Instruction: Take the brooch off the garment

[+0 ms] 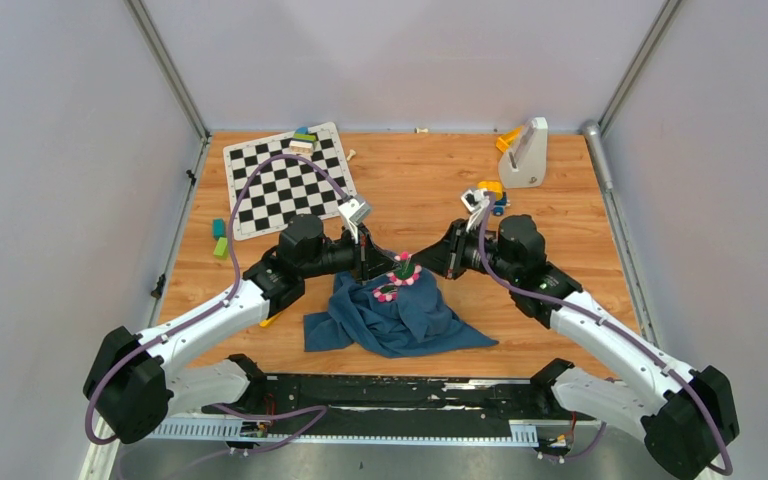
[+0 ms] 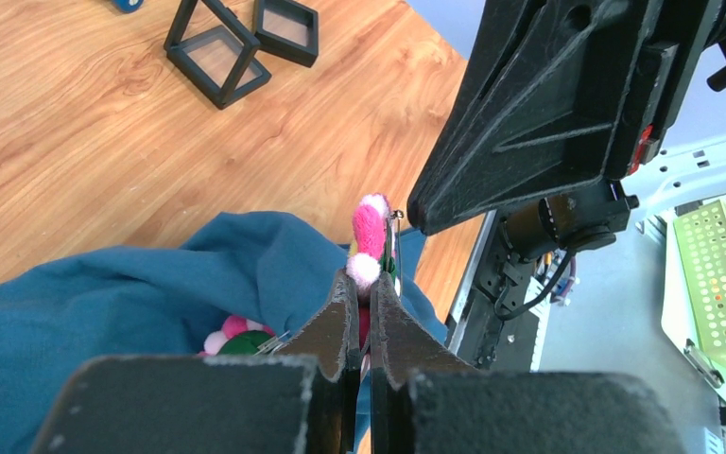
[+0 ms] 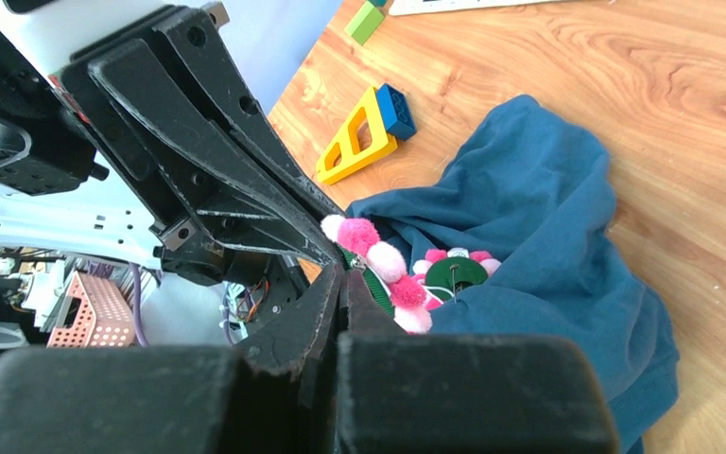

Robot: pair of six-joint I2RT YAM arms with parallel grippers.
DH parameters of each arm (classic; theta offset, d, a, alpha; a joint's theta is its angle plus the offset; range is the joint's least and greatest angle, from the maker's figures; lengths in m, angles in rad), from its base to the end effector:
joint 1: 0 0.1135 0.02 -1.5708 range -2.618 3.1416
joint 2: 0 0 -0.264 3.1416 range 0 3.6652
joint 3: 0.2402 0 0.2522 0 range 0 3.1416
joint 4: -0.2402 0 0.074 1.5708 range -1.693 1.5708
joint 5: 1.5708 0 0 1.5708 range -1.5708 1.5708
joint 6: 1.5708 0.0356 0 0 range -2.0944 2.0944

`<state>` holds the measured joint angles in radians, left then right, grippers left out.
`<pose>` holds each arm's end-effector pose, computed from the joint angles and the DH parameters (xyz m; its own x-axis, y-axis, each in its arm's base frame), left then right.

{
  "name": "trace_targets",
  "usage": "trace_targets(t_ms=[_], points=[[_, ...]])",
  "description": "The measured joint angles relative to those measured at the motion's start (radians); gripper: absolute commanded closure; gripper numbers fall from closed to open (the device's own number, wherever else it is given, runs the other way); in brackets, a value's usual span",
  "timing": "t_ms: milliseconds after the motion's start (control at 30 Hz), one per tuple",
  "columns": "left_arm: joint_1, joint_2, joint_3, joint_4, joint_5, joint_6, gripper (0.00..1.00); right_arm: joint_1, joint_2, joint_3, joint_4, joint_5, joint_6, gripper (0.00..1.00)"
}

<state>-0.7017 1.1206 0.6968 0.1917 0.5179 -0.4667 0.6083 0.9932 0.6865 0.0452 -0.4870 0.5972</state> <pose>0.1835 -0.1782 0.2810 -0.5748 -0.0260 -0.8179 0.7505 0.3817 -0.5396 0.1787 0.1447 0.2906 -0.6680 0.1404 -0.7308 -0.6051 0.4691 0.6433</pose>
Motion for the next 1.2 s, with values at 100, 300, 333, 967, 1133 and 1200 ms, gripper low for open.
trace_targets(t_ms=[100,300,333,967,1133,1200], points=[[0.000,0.000,0.000,-0.001,0.000,0.001,1.00,0.000,0.000,0.016,-0.005,0.018,-0.013,1.00],[0.000,0.000,0.000,-0.002,0.000,0.001,1.00,0.000,0.023,0.061,-0.007,0.031,-0.031,1.00],[0.000,0.000,0.000,-0.002,0.000,0.001,1.00,0.000,0.032,0.065,-0.006,0.030,-0.032,1.00],[0.000,0.000,0.000,-0.051,-0.001,0.002,1.00,0.015,0.084,0.014,0.027,-0.012,0.006,1.00],[0.000,0.000,0.000,-0.051,-0.010,-0.002,1.00,0.023,0.077,0.011,0.026,0.023,0.009,0.98],[0.000,0.000,0.000,-0.046,-0.015,-0.003,1.00,0.026,0.064,0.003,0.022,0.060,0.011,0.94]])
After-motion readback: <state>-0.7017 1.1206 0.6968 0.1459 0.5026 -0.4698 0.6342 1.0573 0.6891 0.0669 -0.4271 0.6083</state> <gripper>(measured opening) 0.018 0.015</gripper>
